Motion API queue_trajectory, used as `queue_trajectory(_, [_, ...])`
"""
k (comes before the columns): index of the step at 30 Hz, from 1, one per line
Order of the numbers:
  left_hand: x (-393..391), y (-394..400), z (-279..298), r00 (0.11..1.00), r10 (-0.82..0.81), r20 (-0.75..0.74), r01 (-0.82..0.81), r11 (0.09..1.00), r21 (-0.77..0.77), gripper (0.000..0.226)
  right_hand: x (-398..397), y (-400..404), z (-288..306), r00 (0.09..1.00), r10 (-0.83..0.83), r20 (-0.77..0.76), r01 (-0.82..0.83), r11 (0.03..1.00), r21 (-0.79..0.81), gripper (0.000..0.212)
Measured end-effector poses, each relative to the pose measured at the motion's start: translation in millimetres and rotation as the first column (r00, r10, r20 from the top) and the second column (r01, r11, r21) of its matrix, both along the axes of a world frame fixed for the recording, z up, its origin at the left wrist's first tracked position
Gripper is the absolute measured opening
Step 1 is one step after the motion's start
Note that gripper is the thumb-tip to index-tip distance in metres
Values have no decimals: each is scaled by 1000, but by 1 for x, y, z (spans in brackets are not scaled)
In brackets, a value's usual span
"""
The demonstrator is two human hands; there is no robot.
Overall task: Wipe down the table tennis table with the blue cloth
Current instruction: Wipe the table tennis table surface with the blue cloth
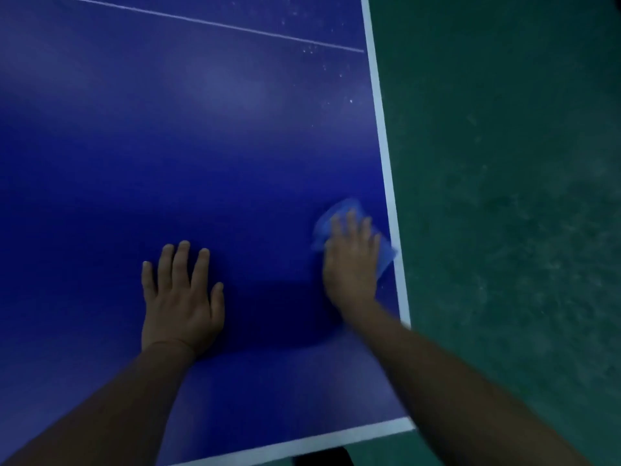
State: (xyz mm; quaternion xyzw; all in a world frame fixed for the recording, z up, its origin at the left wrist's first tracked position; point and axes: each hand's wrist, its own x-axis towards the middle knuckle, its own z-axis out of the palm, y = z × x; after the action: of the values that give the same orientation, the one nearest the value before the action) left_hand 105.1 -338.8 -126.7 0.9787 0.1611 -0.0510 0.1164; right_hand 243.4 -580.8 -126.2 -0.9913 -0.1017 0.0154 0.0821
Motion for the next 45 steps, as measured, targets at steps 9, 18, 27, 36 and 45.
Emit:
queue_trajectory(9, [5,0,4,1000,19,9,-20,995,95,68,50,-73,0,826,562,-33,-563,823,-74,54])
queue_trajectory(18, [42,-107,3,800,587,128,-584,810,-62,66,-33,-129,2,385,917,-101,-915,394,88,56])
queue_trajectory(27, [48,-114,-2,789,607,98,-607,794,-35,64,157,-66,6,850,519,-89,-524,850,-47,53])
queue_trajectory(36, [49,-111,-4,795,601,77,-601,799,-33,67,173,-43,-1,711,698,-82,-703,702,-114,56])
queue_trajectory(45, [47,-108,-10,797,595,103,-597,802,-21,66,118,39,9,663,742,-96,-744,668,29,54])
